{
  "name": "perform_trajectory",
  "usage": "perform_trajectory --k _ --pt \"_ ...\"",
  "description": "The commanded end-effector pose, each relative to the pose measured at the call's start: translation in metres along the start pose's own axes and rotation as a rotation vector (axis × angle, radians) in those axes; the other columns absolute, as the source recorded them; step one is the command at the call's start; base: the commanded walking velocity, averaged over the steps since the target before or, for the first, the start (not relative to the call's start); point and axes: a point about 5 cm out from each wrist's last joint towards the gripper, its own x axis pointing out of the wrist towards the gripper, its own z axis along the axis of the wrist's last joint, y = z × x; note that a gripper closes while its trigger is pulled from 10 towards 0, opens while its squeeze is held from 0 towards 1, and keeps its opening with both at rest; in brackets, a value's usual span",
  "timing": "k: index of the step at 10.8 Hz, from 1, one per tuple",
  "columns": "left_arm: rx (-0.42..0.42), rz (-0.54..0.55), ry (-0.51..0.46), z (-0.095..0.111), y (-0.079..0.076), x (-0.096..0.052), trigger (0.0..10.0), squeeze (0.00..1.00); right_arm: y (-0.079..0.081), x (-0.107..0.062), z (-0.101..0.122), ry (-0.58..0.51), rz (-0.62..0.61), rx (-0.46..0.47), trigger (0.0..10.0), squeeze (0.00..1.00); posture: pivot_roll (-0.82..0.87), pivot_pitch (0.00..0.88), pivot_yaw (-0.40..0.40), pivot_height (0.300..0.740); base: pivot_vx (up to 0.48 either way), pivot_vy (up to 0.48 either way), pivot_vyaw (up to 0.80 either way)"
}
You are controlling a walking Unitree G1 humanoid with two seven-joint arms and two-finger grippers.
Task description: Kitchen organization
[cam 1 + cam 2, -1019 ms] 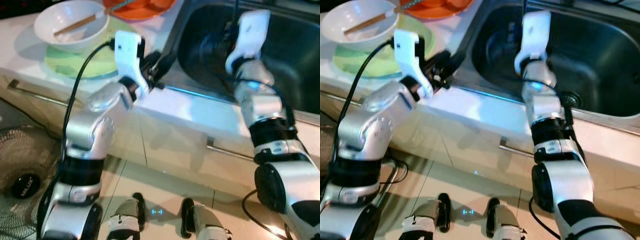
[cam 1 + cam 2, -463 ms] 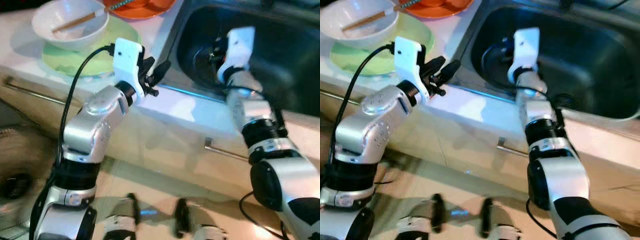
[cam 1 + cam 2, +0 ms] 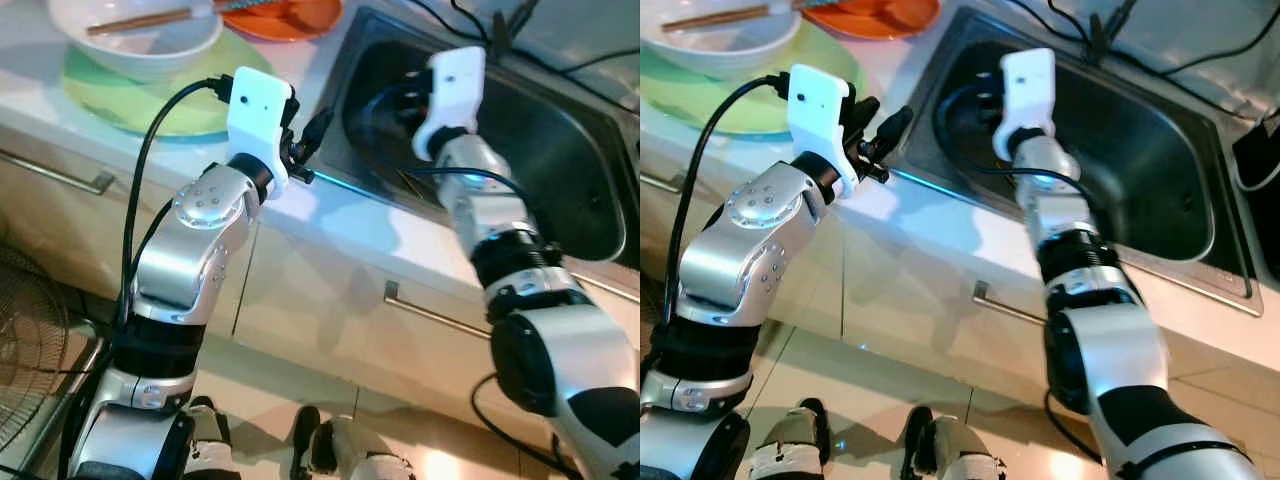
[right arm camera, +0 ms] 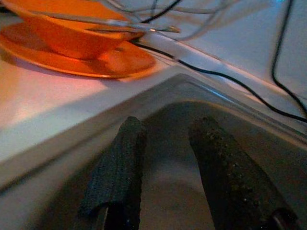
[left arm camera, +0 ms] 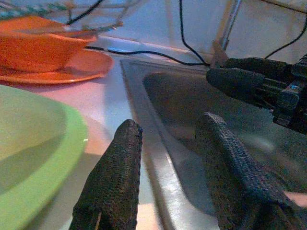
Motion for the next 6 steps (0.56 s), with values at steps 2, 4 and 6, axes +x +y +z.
perform_trajectory --k 2,4,6 --pt "0.004 0.000 -0.016 -0.001 -0.007 0.001 10.0 0.00 -0.008 -0.001 0.004 -0.023 -0.009 0.007 10.0 0.00 0.35 0.184 -0.304 0.740 0.000 0.000 0.00" --pt "0.007 0.029 -0.044 0.002 -0.002 0.003 10.0 0.00 -0.009 -0.001 0.012 -0.061 0.010 0.009 10.0 0.00 0.33 0.185 -0.298 0.740 0.000 0.000 0.00" --pt "0.027 0.075 -0.071 0.007 0.006 0.004 10.0 0.00 -0.008 -0.005 0.023 -0.112 0.033 0.020 10.0 0.00 0.32 0.183 -0.292 0.740 0.000 0.000 0.00"
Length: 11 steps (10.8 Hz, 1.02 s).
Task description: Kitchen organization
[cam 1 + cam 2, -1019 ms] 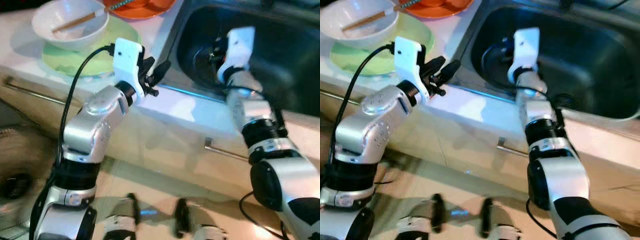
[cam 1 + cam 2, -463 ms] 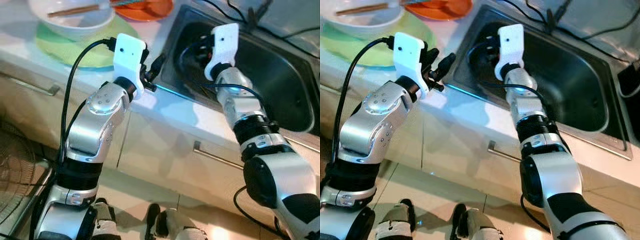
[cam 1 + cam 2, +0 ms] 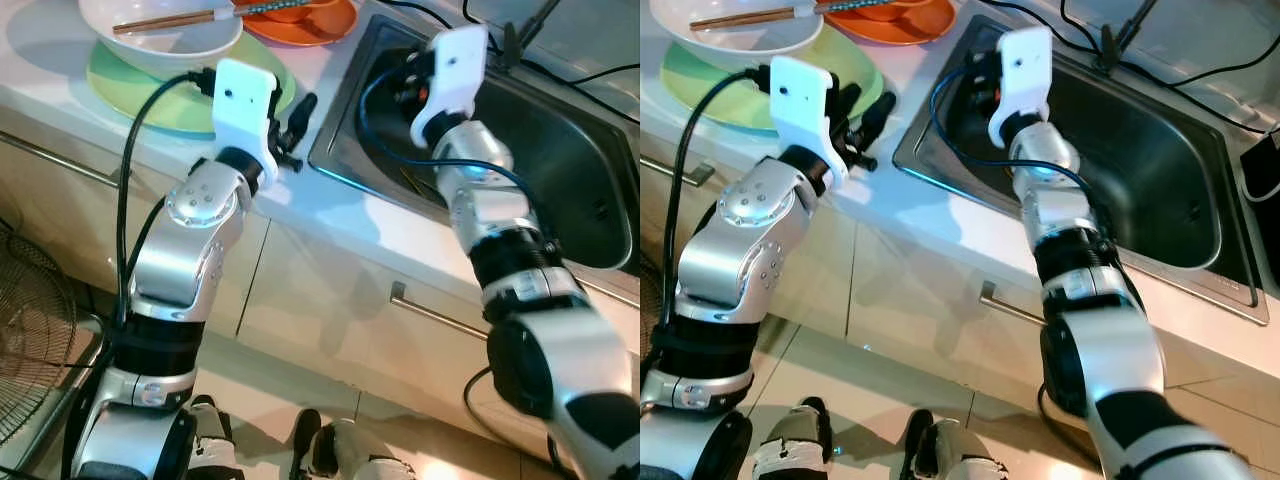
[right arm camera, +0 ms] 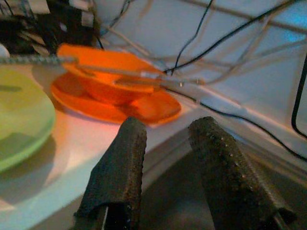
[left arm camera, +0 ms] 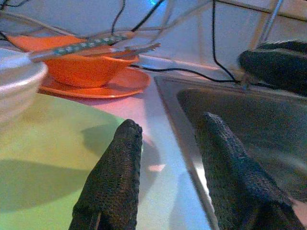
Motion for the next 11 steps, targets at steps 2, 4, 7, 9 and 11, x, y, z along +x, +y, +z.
perform_trajectory --k 2,4,7,9,11 --pt "0.010 -0.004 -0.027 0.005 -0.005 0.003 10.0 0.00 -0.008 -0.007 0.001 -0.003 -0.002 0.012 10.0 0.00 0.32 0.183 -0.302 0.740 0.000 0.000 0.00" --pt "0.026 0.017 -0.045 0.010 -0.003 0.004 10.0 0.00 -0.007 -0.013 0.006 -0.017 0.008 0.014 10.0 0.00 0.30 0.182 -0.277 0.740 0.000 0.000 0.00" --pt "0.091 0.054 -0.094 0.018 0.004 0.009 10.0 0.00 -0.007 -0.025 0.011 -0.029 -0.007 0.024 10.0 0.00 0.23 0.183 -0.217 0.740 0.000 0.000 0.00" --pt "0.258 0.081 -0.122 0.031 0.015 0.021 10.0 0.00 -0.003 -0.037 0.012 -0.034 -0.033 0.039 10.0 0.00 0.18 0.184 -0.144 0.740 0.000 0.000 0.00" --pt "0.449 0.084 -0.156 0.048 0.021 0.035 10.0 0.00 0.001 -0.044 0.014 -0.045 -0.064 0.059 10.0 0.00 0.15 0.181 -0.099 0.740 0.000 0.000 0.00"
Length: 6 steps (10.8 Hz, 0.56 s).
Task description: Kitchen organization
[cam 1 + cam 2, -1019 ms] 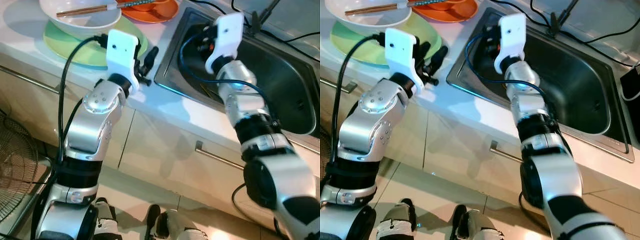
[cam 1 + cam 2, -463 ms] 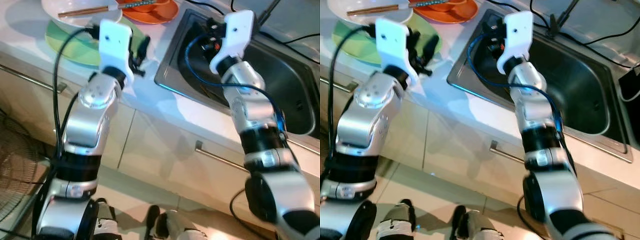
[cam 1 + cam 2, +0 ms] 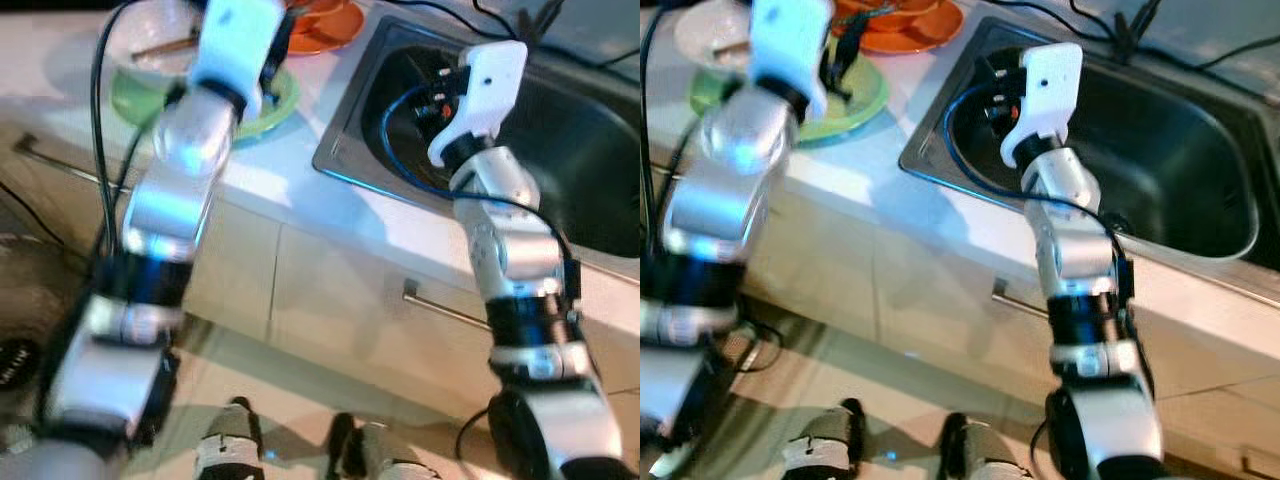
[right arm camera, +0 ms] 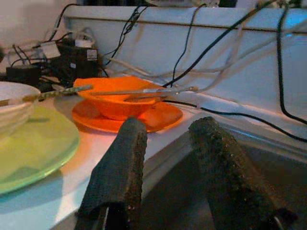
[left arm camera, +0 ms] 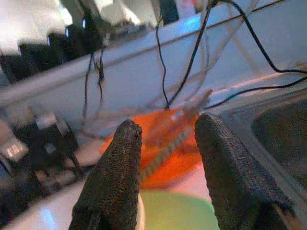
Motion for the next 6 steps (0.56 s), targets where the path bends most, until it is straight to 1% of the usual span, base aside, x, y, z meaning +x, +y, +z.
perform_trajectory --k 1,2,3,4,6 --pt "0.066 -0.034 -0.026 0.006 -0.005 0.007 10.0 0.72 -0.005 -0.005 0.004 -0.006 -0.031 0.003 10.0 0.00 0.14 0.180 -0.090 0.740 0.000 0.000 0.00" --pt "0.121 -0.054 -0.014 0.004 -0.004 0.015 10.0 1.00 -0.005 -0.007 0.004 0.000 -0.040 0.002 10.0 0.00 0.13 0.175 -0.086 0.740 0.000 0.000 0.00" --pt "0.145 -0.072 0.000 -0.001 -0.004 0.021 10.0 1.00 -0.006 -0.007 0.005 0.002 -0.045 0.000 10.0 0.00 0.13 0.176 -0.086 0.740 0.000 0.000 0.00" --pt "0.199 -0.092 0.030 -0.011 -0.004 0.028 10.0 1.00 -0.006 -0.008 0.005 0.007 -0.049 -0.001 10.0 0.00 0.12 0.174 -0.085 0.740 0.000 0.000 0.00" --pt "0.249 -0.101 0.080 -0.023 0.001 0.035 10.0 1.00 -0.001 -0.009 0.007 0.009 -0.029 0.007 10.0 0.00 0.11 0.170 -0.078 0.740 0.000 0.000 0.00"
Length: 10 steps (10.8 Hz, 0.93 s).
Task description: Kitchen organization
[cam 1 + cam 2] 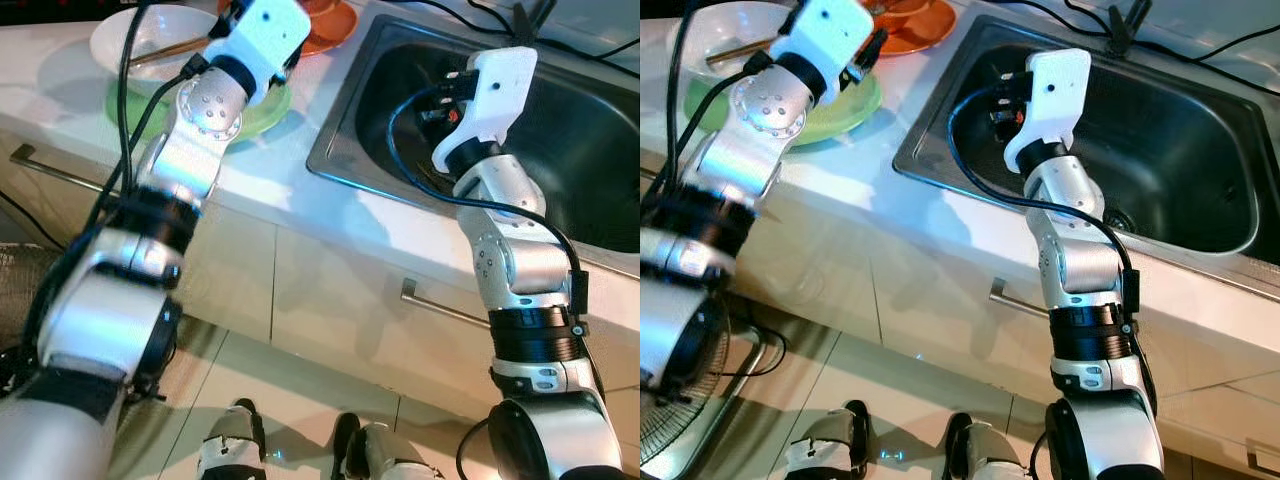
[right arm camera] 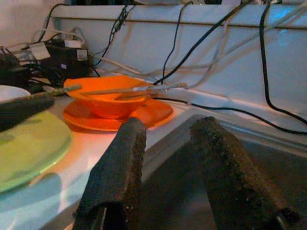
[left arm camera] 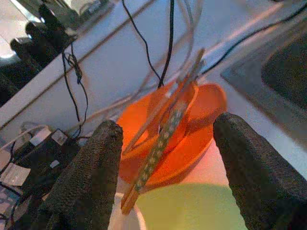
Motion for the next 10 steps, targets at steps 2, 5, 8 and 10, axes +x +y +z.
perform_trajectory --k 2,5,8,10 --pt "0.040 -0.008 -0.008 0.003 0.004 0.006 10.0 1.00 0.002 -0.004 0.000 0.001 -0.001 0.016 10.0 0.00 0.11 0.164 -0.069 0.740 0.000 0.000 0.00" --pt "0.115 -0.011 0.035 -0.005 0.004 0.009 10.0 0.00 0.005 -0.006 0.000 0.004 -0.004 0.024 10.0 0.00 0.10 0.157 -0.055 0.740 0.000 0.000 0.00" --pt "0.120 -0.003 0.070 -0.008 0.002 0.011 10.0 0.00 0.007 -0.009 -0.001 0.008 -0.008 0.029 10.0 0.00 0.08 0.159 -0.042 0.740 0.000 0.000 0.00" --pt "0.036 0.016 0.076 -0.010 0.000 0.011 10.0 0.00 0.005 -0.010 0.000 0.010 -0.026 0.024 10.0 0.00 0.08 0.173 -0.029 0.740 0.000 0.000 0.00"
